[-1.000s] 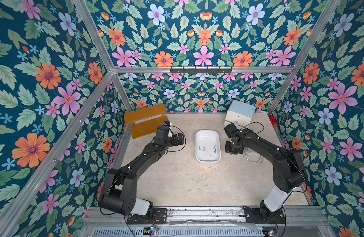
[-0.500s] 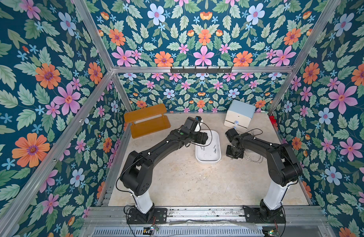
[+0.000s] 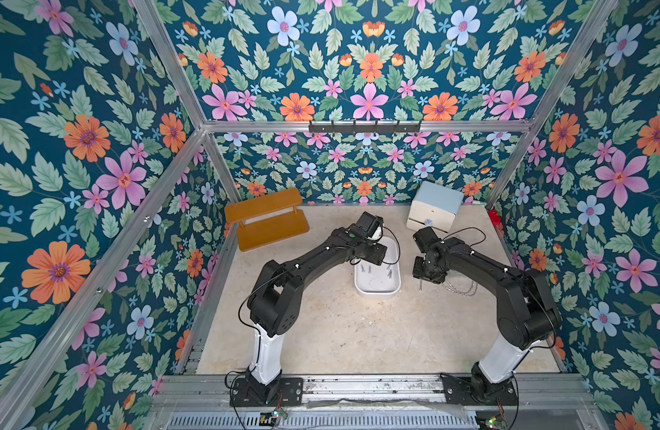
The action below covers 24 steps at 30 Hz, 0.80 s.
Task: Take out the screws from the storage box
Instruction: Pick up the screw from the storage box.
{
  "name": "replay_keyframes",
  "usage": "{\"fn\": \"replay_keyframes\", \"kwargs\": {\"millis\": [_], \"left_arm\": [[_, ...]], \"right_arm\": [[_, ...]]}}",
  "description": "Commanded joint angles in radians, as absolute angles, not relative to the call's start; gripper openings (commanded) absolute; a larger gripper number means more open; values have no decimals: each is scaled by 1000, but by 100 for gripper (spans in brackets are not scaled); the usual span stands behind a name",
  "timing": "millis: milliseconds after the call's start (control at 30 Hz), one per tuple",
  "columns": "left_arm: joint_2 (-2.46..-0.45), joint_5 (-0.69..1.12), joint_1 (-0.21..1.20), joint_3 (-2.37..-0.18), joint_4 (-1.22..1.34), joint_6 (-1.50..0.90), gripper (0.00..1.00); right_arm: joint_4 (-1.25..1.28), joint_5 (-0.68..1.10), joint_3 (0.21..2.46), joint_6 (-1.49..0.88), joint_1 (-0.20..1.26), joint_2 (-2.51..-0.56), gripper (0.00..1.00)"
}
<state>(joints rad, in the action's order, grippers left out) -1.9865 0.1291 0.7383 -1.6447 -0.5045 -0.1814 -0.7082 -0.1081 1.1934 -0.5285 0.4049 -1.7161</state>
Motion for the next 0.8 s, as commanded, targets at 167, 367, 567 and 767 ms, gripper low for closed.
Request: {"fn": "replay_keyframes", "kwargs": {"millis": [167, 367, 567, 767], "left_arm": [[-2065, 161, 754, -1700, -546, -151, 58], [-2134, 203, 756, -1731, -516, -152, 59], [-2181, 231, 756, -1764, -508, -150, 60], [-2239, 245, 756, -1814, -532, -143, 61]], "right_arm": [[-739, -151, 1192, -516, 386, -1666, 48], [-728, -146, 1171, -517, 383, -1622, 47], [-736, -144, 1163, -511, 382, -1619, 47], [-732, -146, 1143, -514, 382, -1605, 46]]}}
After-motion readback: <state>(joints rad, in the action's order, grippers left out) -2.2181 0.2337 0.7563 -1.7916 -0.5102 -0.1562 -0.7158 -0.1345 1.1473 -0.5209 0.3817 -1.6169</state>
